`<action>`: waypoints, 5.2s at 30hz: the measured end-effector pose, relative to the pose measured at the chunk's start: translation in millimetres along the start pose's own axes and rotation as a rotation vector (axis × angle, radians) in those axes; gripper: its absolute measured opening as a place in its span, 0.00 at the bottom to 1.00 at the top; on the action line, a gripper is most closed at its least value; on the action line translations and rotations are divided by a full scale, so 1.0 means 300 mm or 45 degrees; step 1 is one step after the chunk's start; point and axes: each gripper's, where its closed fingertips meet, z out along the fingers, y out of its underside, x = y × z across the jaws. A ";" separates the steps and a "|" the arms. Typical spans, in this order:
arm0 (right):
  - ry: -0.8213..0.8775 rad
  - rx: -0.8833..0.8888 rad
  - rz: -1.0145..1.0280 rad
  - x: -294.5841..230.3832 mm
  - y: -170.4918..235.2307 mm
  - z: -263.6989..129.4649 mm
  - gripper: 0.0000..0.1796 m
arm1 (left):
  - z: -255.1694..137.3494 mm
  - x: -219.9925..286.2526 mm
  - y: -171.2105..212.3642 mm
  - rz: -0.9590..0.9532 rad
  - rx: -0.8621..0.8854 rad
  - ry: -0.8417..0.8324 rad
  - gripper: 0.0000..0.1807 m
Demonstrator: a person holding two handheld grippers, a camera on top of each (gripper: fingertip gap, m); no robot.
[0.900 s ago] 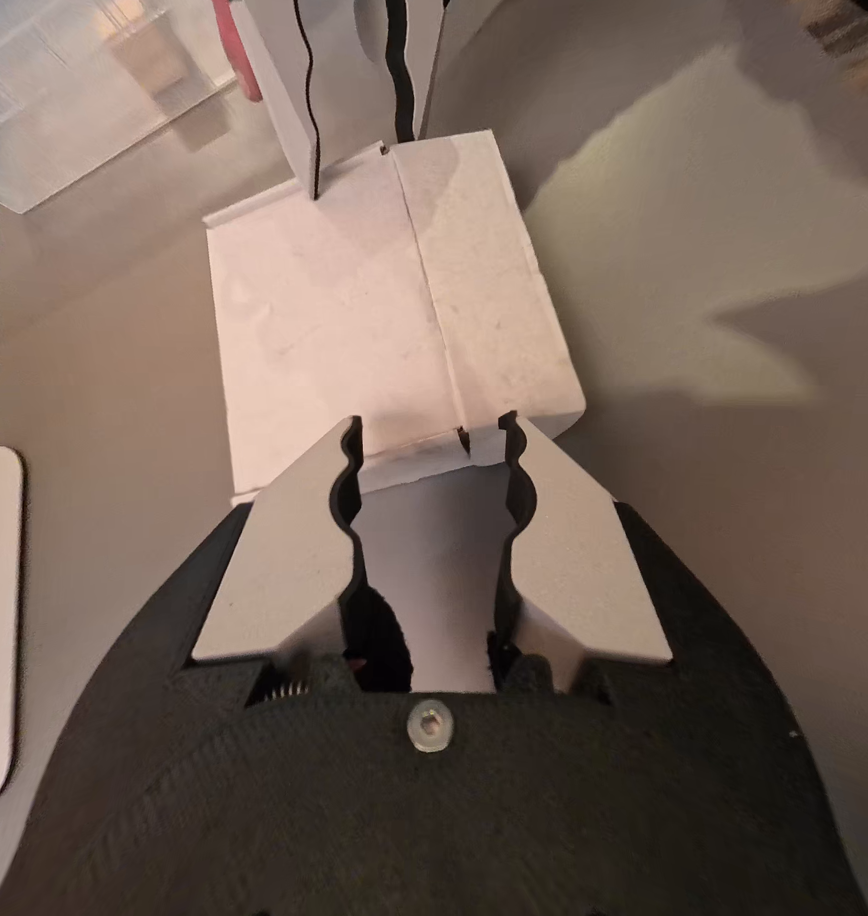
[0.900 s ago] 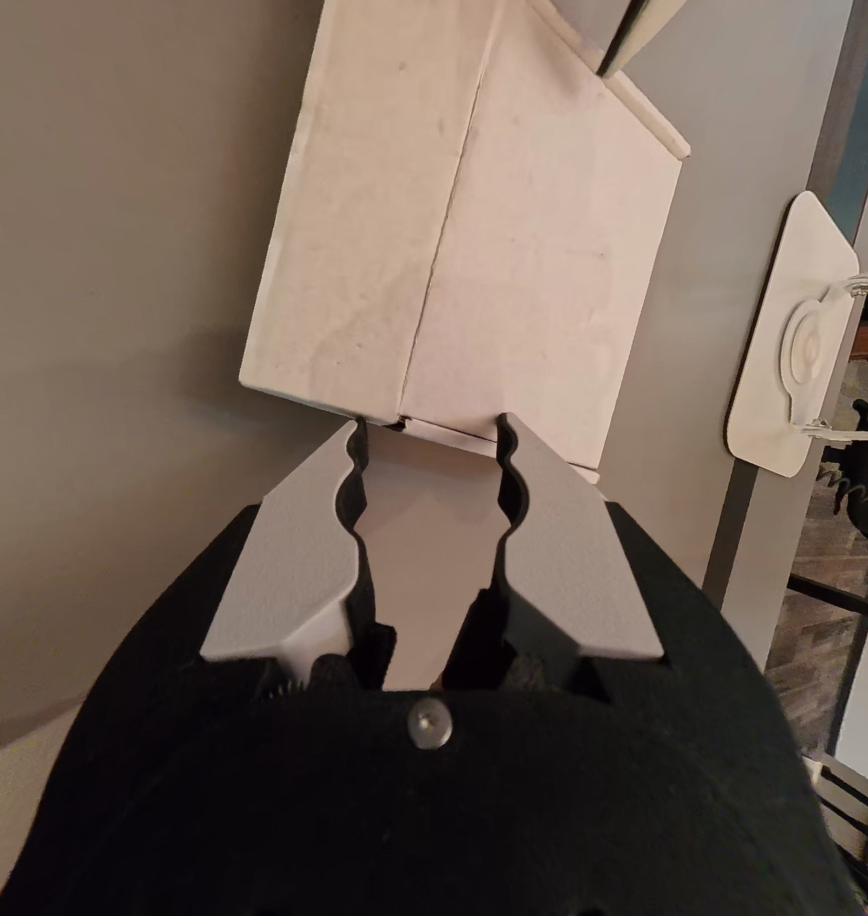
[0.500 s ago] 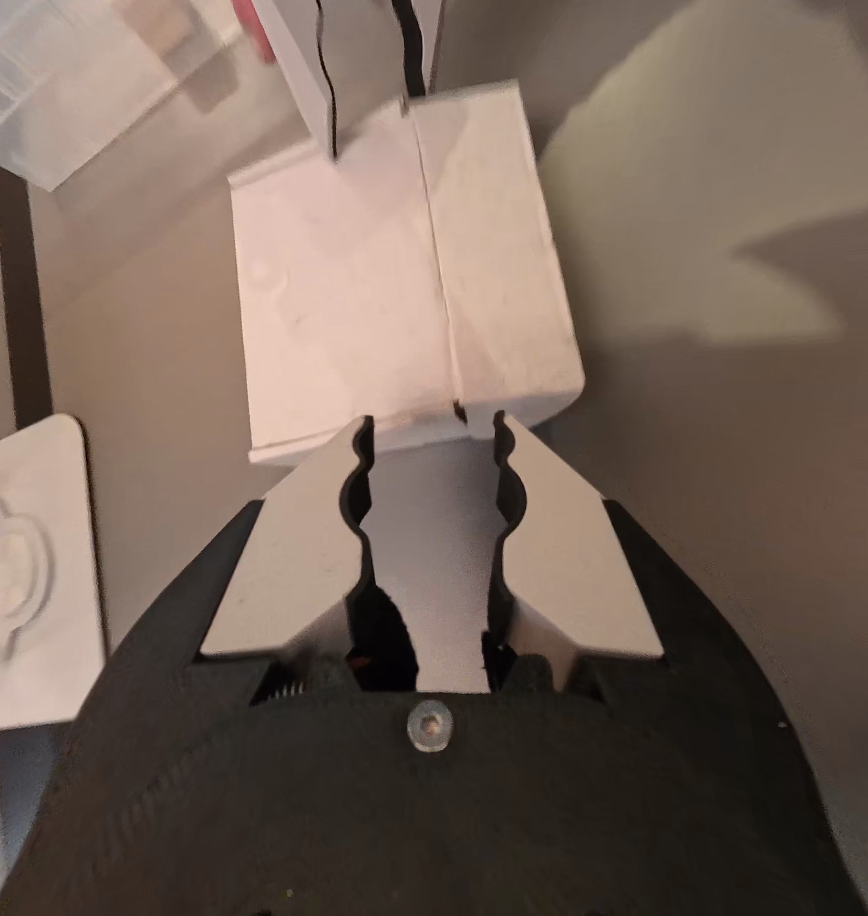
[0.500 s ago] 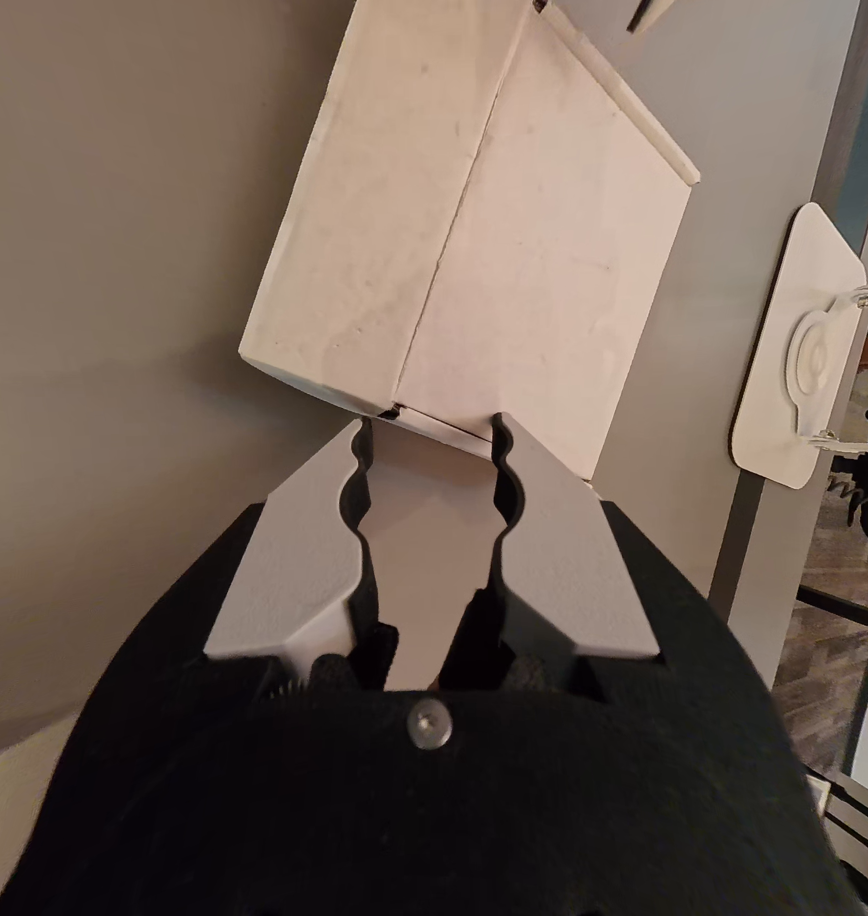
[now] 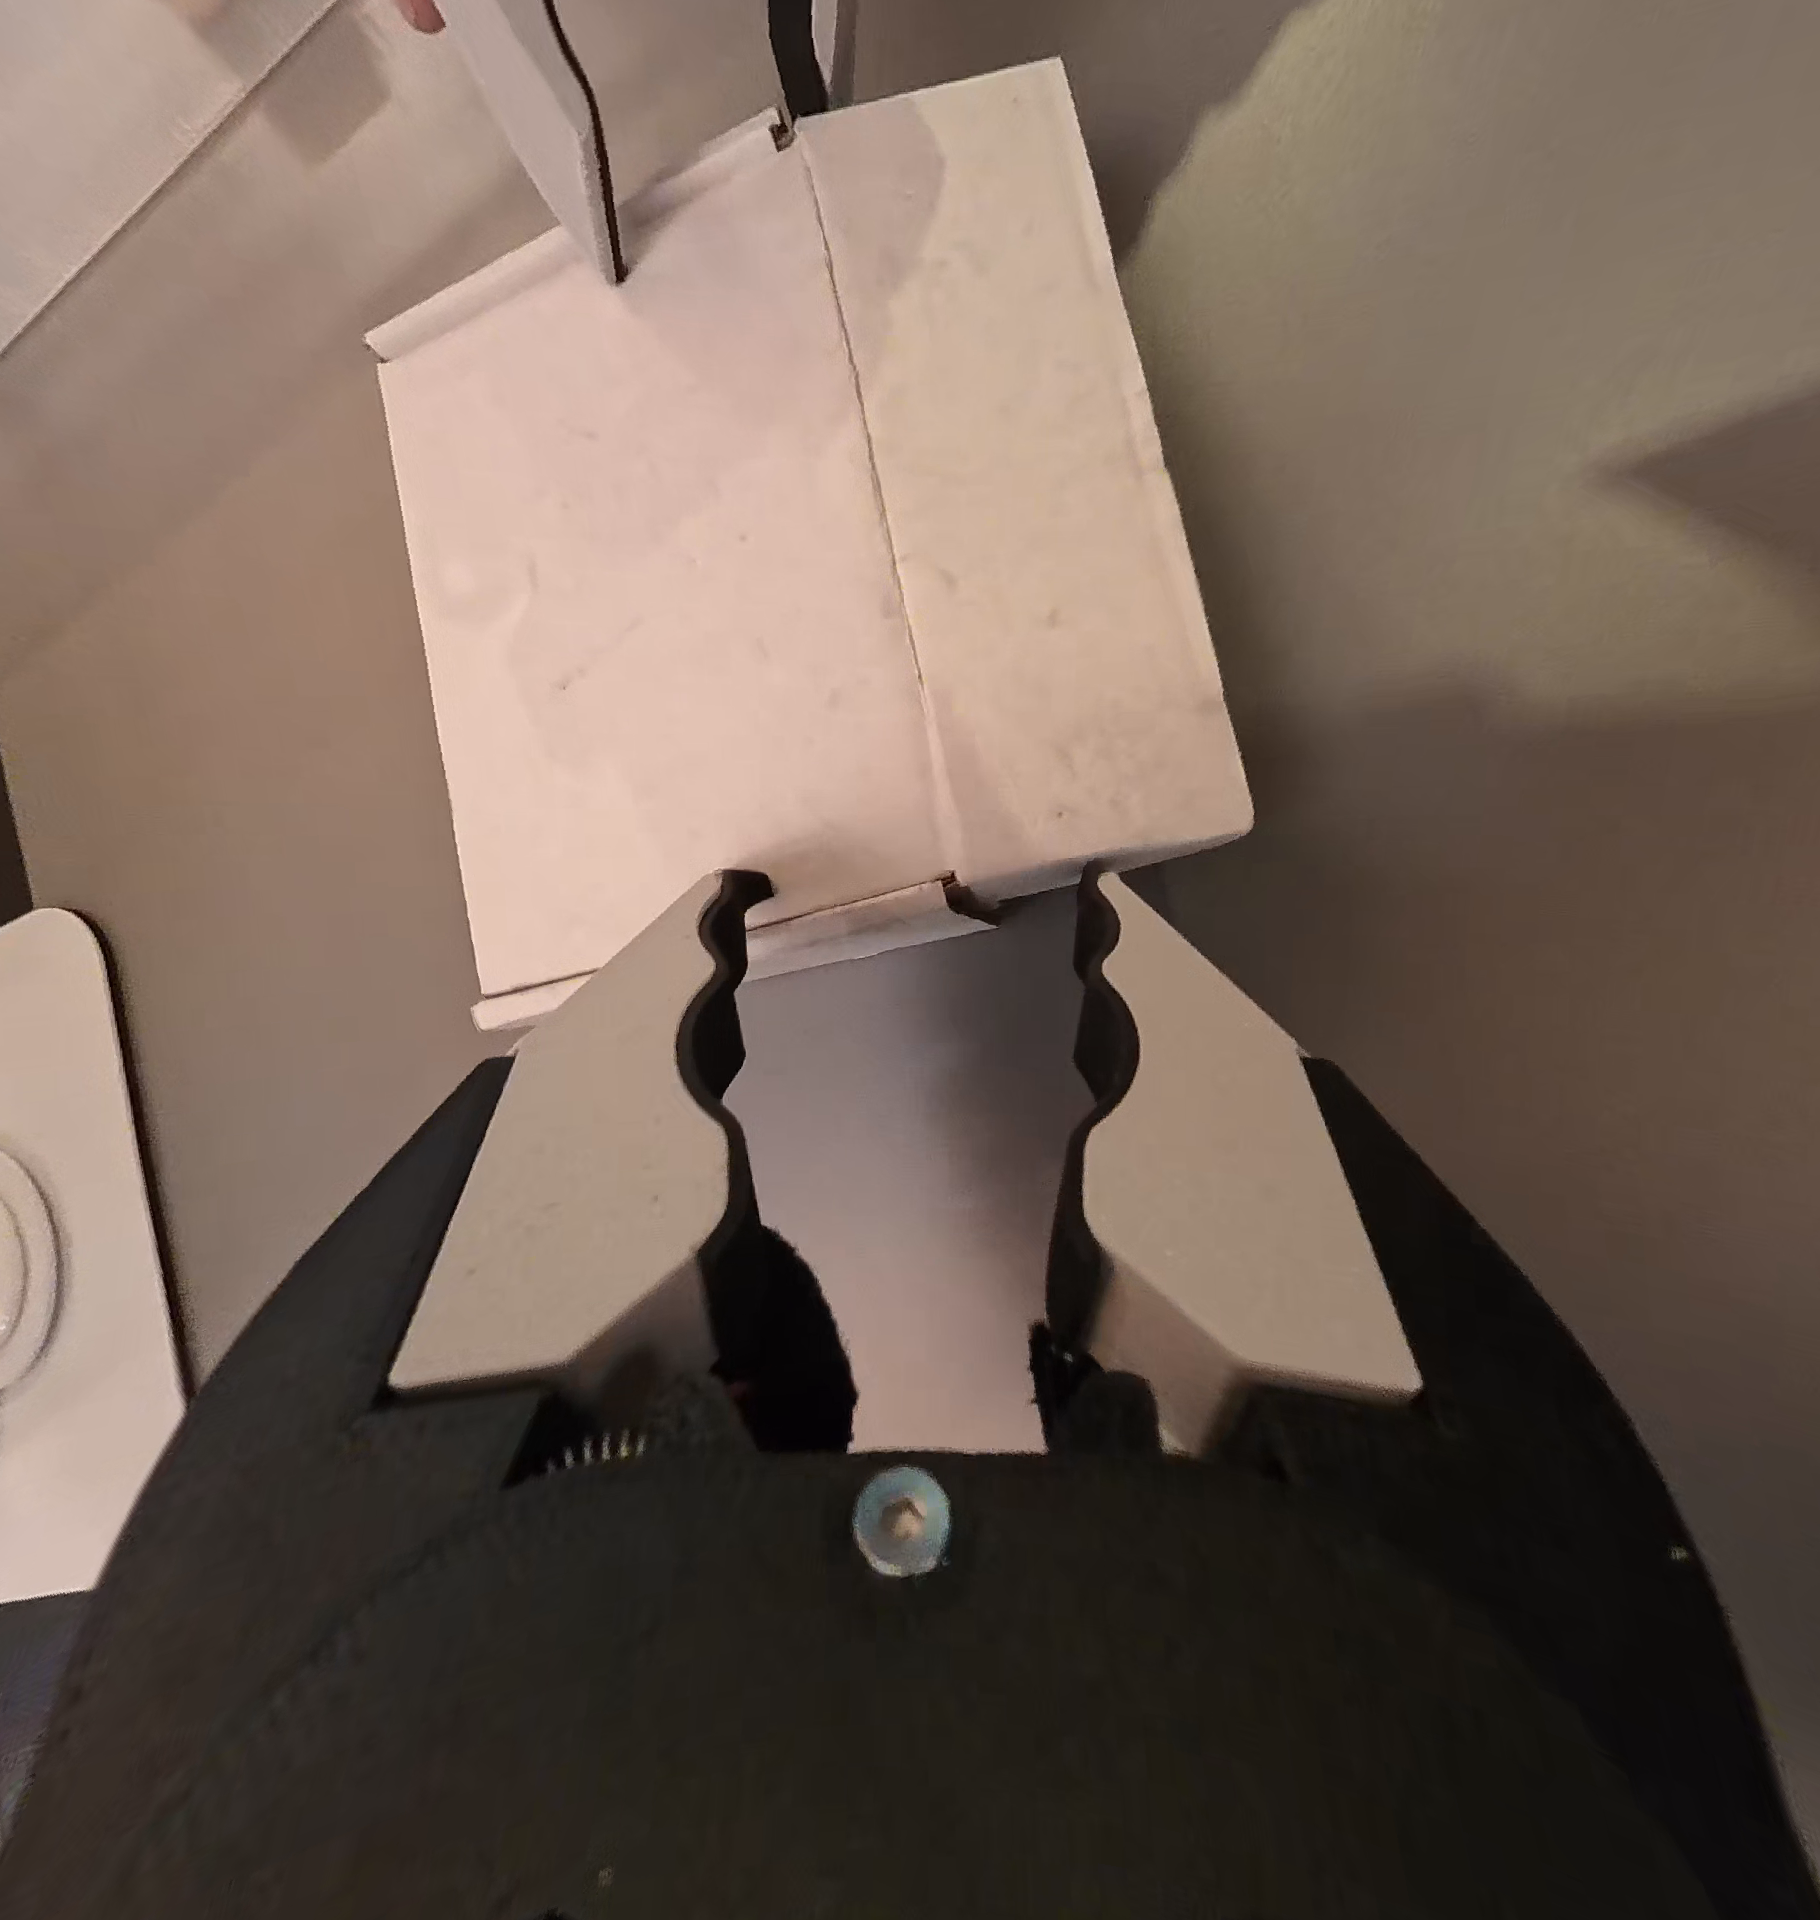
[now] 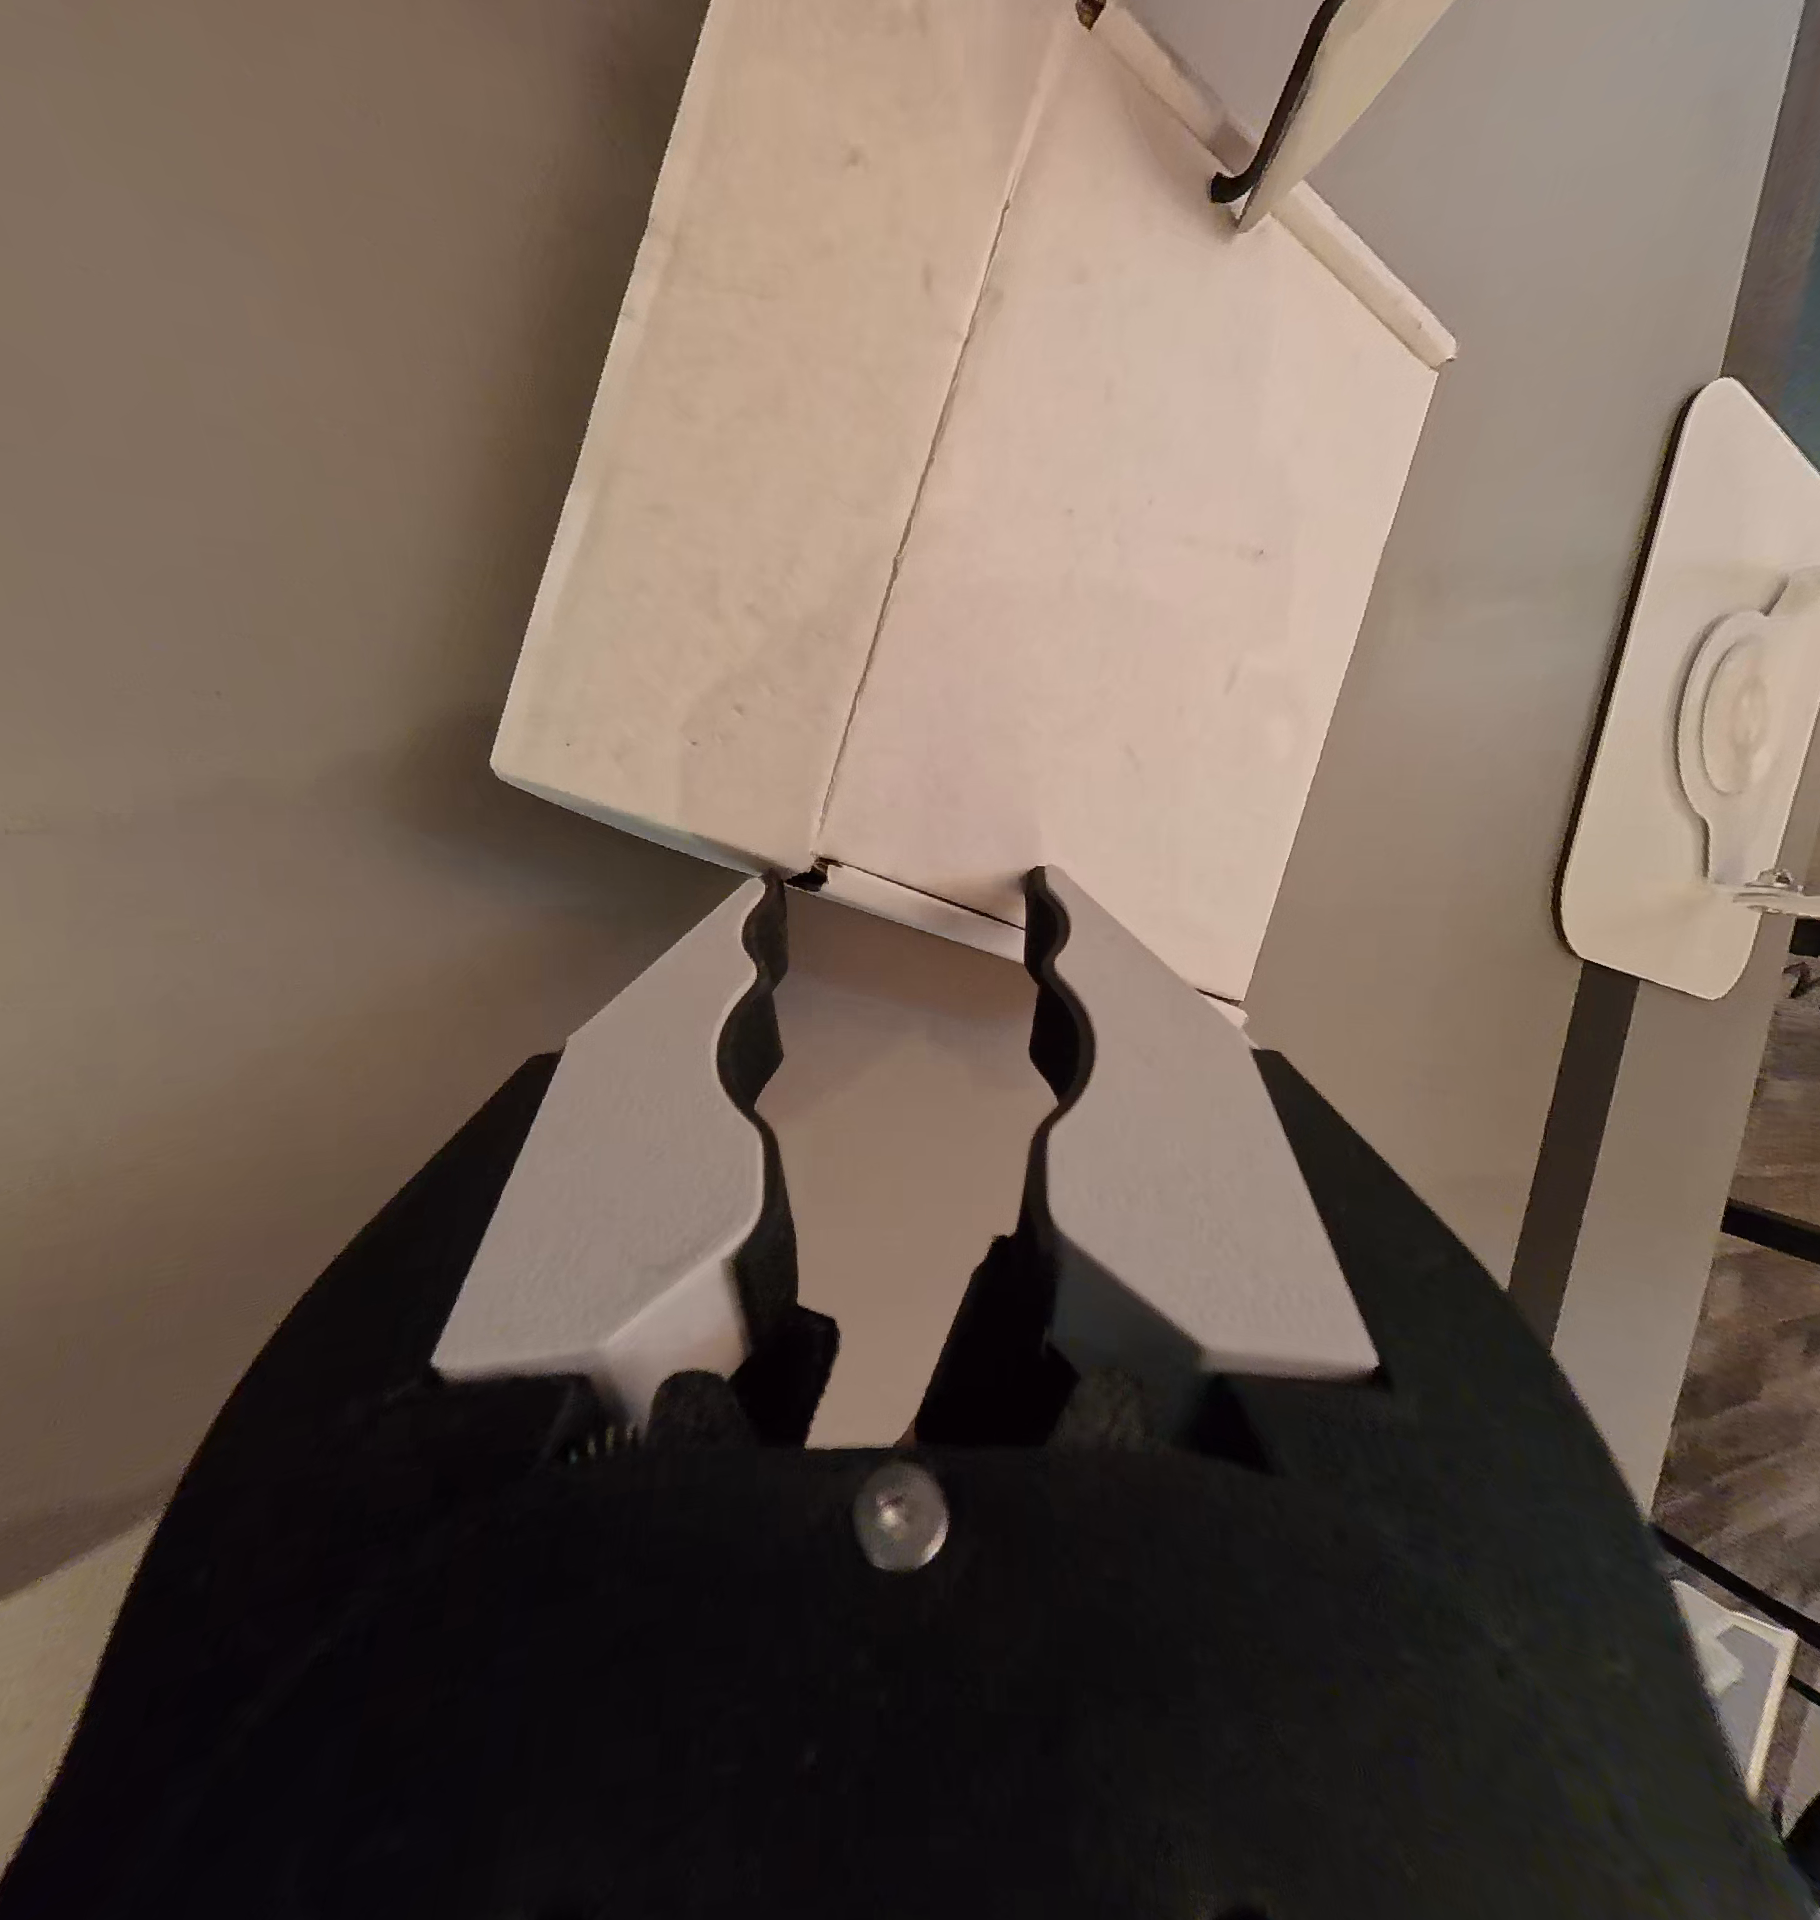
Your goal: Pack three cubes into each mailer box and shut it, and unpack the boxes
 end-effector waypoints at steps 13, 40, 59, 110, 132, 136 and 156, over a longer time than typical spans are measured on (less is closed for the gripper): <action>0.177 -0.159 -0.127 0.003 0.010 0.010 0.25 | 0.022 -0.012 0.019 0.224 -0.132 -0.219 0.33; -0.180 -0.059 0.083 -0.005 -0.010 -0.011 0.25 | 0.020 -0.020 0.022 0.240 -0.158 -0.189 0.31; 0.024 -0.161 0.021 -0.004 -0.007 0.002 0.24 | 0.024 -0.016 0.020 0.219 -0.153 -0.234 0.31; -0.280 -0.161 0.040 -0.002 -0.010 -0.012 0.22 | -0.011 -0.008 -0.011 -0.079 0.070 0.239 0.32; 0.066 -0.081 -0.028 -0.007 -0.006 0.008 0.26 | -0.003 -0.006 -0.010 -0.064 0.126 0.117 0.31; 0.069 -0.092 -0.052 -0.006 -0.003 0.009 0.26 | -0.002 -0.005 -0.008 -0.041 0.118 0.097 0.31; -0.215 -0.038 0.013 -0.003 -0.008 -0.009 0.24 | -0.001 -0.009 -0.002 -0.003 0.048 0.091 0.30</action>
